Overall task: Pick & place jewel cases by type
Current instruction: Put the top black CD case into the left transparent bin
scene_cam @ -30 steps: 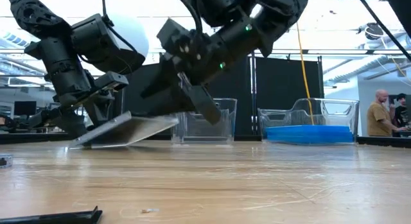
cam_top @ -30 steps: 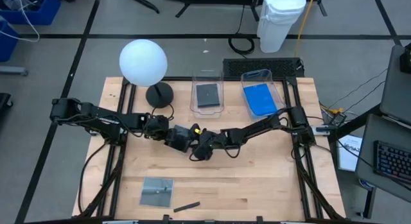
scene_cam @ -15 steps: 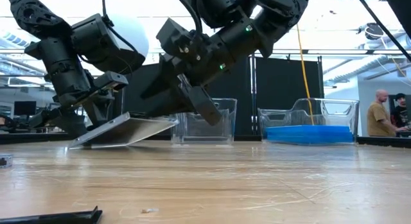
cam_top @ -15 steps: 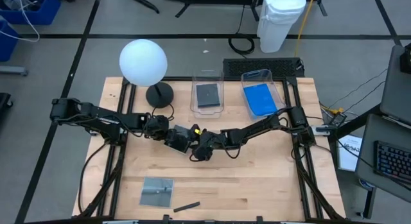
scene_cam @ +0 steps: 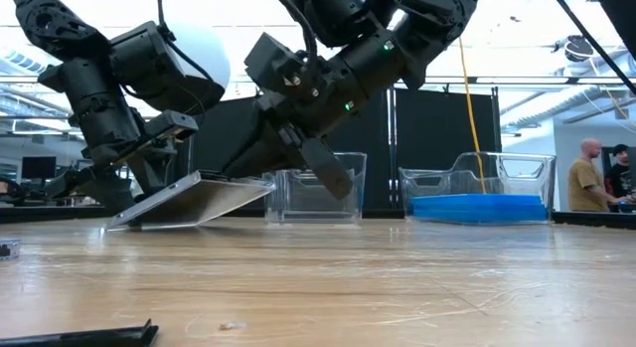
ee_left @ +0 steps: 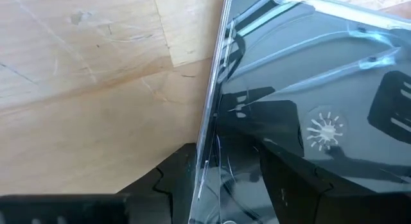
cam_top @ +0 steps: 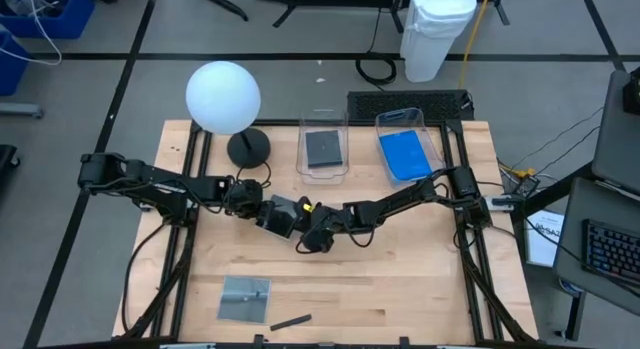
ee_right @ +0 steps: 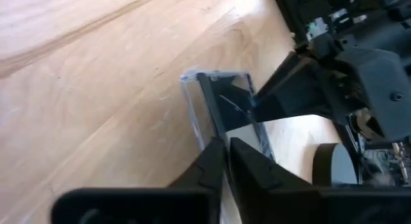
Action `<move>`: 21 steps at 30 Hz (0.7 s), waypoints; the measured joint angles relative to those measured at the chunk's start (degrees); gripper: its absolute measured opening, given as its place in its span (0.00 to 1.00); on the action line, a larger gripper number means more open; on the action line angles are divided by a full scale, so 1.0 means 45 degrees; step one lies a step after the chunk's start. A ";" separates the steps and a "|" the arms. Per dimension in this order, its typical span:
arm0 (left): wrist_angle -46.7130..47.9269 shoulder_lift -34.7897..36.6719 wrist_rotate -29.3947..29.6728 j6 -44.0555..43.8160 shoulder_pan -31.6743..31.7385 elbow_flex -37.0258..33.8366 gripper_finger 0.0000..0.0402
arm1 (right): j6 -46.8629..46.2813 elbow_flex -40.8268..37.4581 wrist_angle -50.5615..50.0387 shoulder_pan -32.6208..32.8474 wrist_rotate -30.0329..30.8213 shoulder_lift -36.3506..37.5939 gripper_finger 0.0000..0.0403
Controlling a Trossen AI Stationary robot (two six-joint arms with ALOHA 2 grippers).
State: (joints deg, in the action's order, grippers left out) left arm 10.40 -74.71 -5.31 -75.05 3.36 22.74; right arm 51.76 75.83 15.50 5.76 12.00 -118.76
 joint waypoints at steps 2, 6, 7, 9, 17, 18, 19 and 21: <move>-0.0054 0.0010 0.0007 0.0000 0.0000 -0.0005 0.43 | -0.0010 0.0000 -0.0071 0.0015 -0.0012 0.0000 0.02; -0.0157 0.0171 0.0016 0.0029 -0.0005 -0.0018 0.43 | -0.0015 0.0019 -0.0133 0.0035 -0.0004 0.0000 0.01; -0.0156 0.0275 0.0016 0.0026 -0.0008 -0.0026 0.43 | -0.0018 0.0019 -0.0166 0.0049 0.0016 0.0000 0.00; -0.0162 0.0509 0.0071 0.0021 -0.0019 -0.0064 0.43 | -0.0009 0.0019 -0.0183 0.0079 0.0035 0.0000 0.00; 0.0201 0.1999 -0.0095 0.0083 -0.0053 -0.0105 0.43 | 0.0186 0.0068 -0.0402 0.0476 0.0617 0.0537 0.00; 0.0265 0.2154 -0.0084 0.0081 -0.0049 -0.0104 0.43 | 0.0188 0.0071 -0.0321 0.0483 0.0609 0.0582 0.00; 0.0361 0.2336 -0.0033 0.0074 -0.0049 -0.0100 0.43 | 0.0186 0.0083 -0.0328 0.0491 0.0609 0.0679 0.00; 0.0469 0.2629 0.0056 0.0078 -0.0049 -0.0086 0.43 | 0.0194 0.0083 -0.0403 0.0586 0.0640 0.0811 0.00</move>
State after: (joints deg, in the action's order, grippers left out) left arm 12.51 -62.88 -5.06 -74.70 3.14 22.35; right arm 52.64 76.20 13.68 8.39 14.88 -115.11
